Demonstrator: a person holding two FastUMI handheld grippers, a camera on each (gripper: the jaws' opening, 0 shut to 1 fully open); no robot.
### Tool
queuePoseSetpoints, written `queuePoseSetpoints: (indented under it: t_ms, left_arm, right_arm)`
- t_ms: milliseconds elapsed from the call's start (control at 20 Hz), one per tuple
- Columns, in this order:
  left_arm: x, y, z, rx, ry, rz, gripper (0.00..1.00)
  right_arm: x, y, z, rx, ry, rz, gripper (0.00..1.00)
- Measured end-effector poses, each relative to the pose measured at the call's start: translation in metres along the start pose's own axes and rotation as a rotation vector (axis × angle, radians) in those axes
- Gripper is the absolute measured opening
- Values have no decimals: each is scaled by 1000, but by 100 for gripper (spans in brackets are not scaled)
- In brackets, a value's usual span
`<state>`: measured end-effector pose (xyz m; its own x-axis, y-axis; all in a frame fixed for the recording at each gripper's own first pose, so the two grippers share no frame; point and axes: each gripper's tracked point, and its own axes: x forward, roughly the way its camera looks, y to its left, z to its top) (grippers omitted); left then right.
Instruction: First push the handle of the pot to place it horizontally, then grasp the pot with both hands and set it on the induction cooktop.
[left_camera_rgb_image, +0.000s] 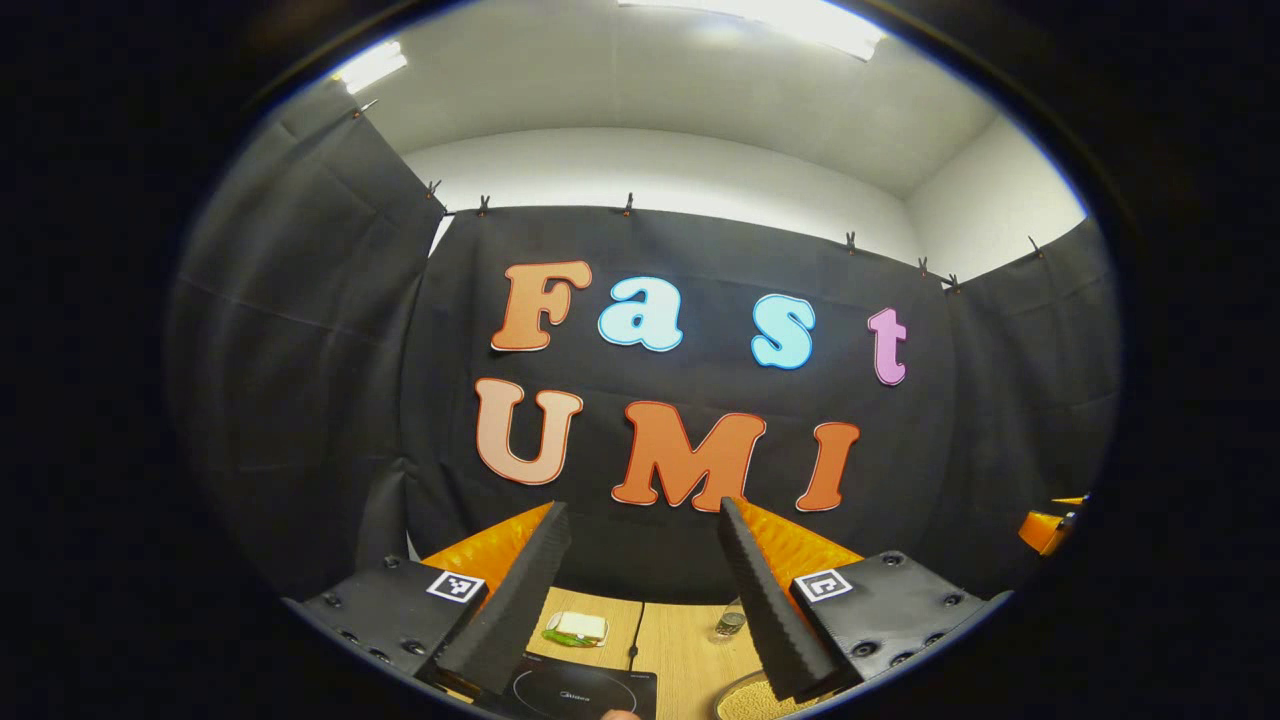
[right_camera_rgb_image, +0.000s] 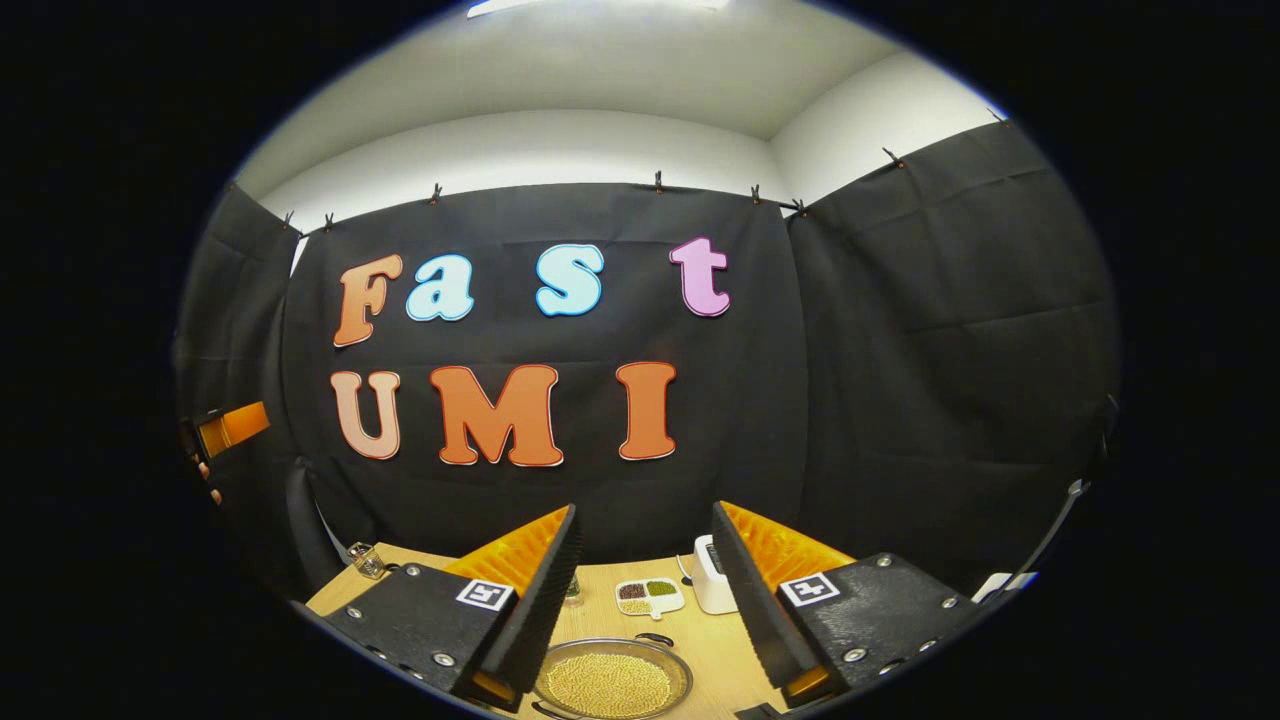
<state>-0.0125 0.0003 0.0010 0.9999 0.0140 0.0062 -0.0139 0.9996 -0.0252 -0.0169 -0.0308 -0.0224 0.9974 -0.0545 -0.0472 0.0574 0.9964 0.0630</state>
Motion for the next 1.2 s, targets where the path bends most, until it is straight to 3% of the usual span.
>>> queuePoseSetpoints:
  t_ms: [100,150,400,450,750,1200]
  left_arm:
    - [2,-6,-3,5,6,-11,98]
    - [4,-10,-6,7,11,-16,98]
    - [8,-21,-11,18,23,-39,97]
    - [9,-22,-12,21,25,-42,97]
    - [7,-15,-7,10,12,-31,97]
    - [11,-15,-19,5,40,-34,97]
  right_arm:
    - [0,0,-1,-1,0,16,74]
    - [1,0,-2,-4,2,24,64]
    - [3,1,-11,-18,15,33,42]
    - [4,-1,-11,-18,11,29,29]
    - [6,3,-27,8,29,46,2]
    - [5,33,-117,-54,222,128,0]
